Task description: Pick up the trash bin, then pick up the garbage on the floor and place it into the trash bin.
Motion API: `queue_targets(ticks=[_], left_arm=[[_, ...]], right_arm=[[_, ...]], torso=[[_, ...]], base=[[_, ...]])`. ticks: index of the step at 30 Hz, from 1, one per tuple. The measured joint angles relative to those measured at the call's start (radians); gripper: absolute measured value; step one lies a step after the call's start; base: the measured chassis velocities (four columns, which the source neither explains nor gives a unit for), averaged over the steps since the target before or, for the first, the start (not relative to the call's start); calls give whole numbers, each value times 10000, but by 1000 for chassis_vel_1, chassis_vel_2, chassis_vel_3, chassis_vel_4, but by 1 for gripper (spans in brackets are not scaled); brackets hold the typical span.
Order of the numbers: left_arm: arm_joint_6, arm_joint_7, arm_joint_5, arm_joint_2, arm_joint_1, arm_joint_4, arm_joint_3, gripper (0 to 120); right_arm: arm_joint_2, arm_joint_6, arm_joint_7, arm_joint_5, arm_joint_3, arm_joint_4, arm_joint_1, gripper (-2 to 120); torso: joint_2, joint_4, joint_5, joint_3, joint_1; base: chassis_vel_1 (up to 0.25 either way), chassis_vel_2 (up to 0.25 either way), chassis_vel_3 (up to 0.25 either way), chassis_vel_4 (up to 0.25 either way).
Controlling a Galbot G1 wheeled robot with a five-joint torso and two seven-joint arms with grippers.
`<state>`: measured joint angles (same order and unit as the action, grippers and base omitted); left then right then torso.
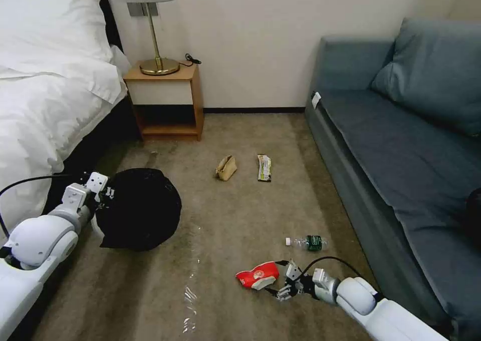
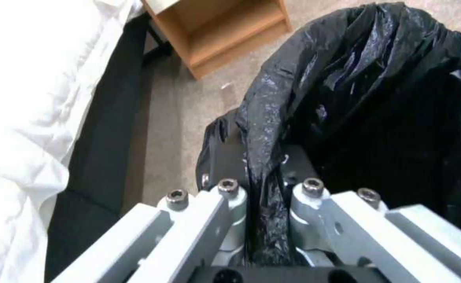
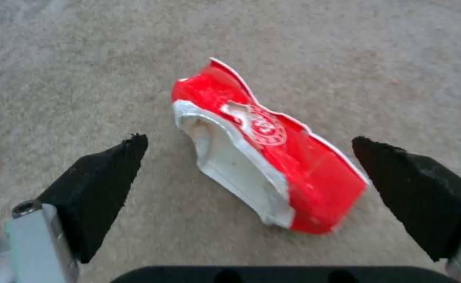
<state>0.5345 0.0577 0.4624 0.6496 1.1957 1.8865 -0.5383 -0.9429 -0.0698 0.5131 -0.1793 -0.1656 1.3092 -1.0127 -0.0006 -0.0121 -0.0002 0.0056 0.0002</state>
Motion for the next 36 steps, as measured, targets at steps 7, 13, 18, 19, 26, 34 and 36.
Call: queue_targets(ticks=[7,13,18,19,26,34,36], left_arm=[[-84,-97,79,-3,-94,25,92,5],[-319,-252,-45,88,-48,-179,154,5],[-451,-331,-87,111,-86,-317,215,5],[-480,-363,-90,113,-122,-356,248,5],[-577,-471,-94,83,-155,-439,287,5],[-641,-540,-113,40,-169,-490,341,5],[-640,-546,-113,19,-172,-468,351,5]], right_arm=[[-701,-417,28,275,-267,-1232,526,100],[-1646,-1027,254,658,-379,-2870,1172,100],[-2479,-1346,365,918,-366,-3759,1611,100],[-2814,-1531,396,1021,-316,-4166,1812,99],[-3188,-1803,518,1078,-177,-4871,2111,79],[-3085,-1820,952,829,-33,-4795,2029,47],[-3055,-1821,995,806,5,-4758,1962,39]], torso=[[0,-1,0,0,1],[0,-1,-1,0,0],[0,0,-1,0,0],[0,2,2,0,0],[0,0,2,0,0],[0,0,1,-1,0],[0,-1,1,-1,0]], base=[[0,0,0,0],[0,0,0,0],[0,0,0,0],[0,0,0,0],[0,0,0,0],[0,0,0,0],[0,0,0,0]])
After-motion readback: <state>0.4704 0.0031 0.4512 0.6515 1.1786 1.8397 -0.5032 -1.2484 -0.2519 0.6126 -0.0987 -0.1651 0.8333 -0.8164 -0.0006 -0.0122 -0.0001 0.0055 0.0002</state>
